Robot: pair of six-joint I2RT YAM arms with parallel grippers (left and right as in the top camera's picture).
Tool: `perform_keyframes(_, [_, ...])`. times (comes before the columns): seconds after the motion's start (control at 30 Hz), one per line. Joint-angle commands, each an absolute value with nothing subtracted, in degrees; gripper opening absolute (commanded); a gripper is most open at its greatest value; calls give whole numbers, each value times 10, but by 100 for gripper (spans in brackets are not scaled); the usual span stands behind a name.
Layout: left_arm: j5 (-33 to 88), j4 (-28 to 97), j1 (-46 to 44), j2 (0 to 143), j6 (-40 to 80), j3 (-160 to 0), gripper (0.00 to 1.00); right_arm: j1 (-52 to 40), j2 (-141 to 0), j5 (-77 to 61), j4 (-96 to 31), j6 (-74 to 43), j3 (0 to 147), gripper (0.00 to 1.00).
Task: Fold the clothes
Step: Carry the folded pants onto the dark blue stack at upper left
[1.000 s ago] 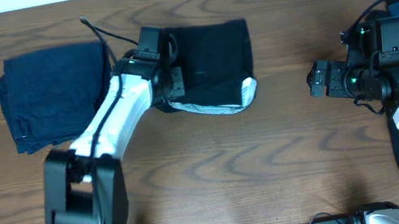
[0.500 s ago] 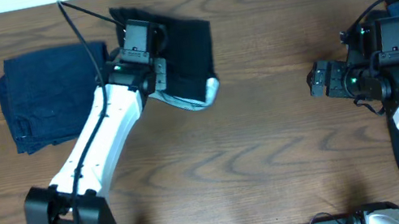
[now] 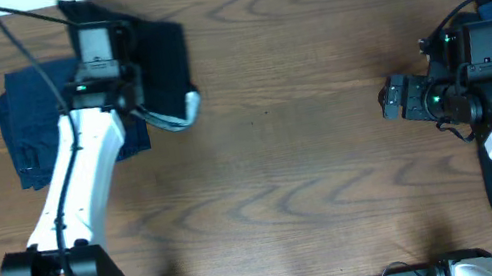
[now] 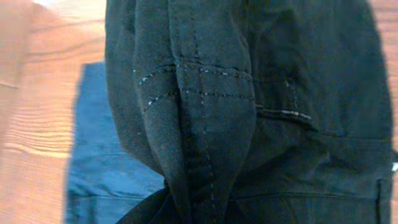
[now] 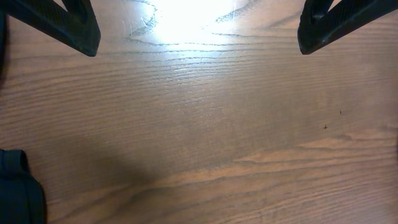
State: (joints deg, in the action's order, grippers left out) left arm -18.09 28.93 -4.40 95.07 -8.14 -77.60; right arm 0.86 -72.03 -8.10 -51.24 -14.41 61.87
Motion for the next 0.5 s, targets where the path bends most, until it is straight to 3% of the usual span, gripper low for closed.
perform_keyframes(0.0, [-198,266,-22,920,-138,-804,6,11,-720,-79,-512,-136,620,99])
perform_keyframes(0.47, [-198,249,62,902,-142,-809,6,11,-720,-79,-512,-136,620,99])
